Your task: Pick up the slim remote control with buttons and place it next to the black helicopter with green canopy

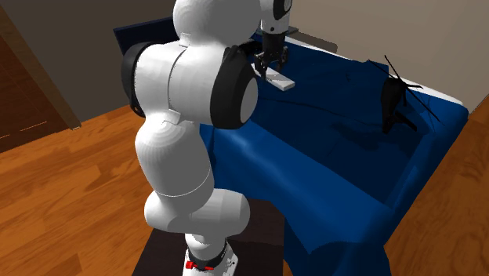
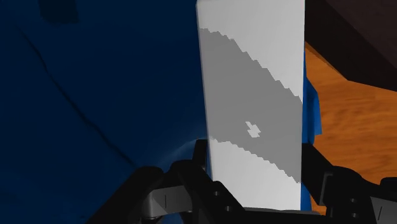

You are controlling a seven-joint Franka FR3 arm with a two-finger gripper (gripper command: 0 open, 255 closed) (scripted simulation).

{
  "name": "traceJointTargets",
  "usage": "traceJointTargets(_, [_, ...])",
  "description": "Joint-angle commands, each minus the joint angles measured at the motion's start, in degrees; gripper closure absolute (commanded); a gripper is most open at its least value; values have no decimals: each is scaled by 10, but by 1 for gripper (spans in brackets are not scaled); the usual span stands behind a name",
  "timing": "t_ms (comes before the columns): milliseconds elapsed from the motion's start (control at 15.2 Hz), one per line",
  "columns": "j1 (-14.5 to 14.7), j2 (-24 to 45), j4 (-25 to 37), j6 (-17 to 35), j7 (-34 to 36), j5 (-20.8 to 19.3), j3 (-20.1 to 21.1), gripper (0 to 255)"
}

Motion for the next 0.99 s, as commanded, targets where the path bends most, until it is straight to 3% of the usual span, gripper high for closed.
traceJointTargets(0, [0, 2, 19, -17, -1, 1, 0, 255])
traceJointTargets(264, [-13, 17, 50, -33, -32, 5, -17, 255])
traceJointTargets(924, [-92, 122, 168, -54, -187, 50, -94, 255])
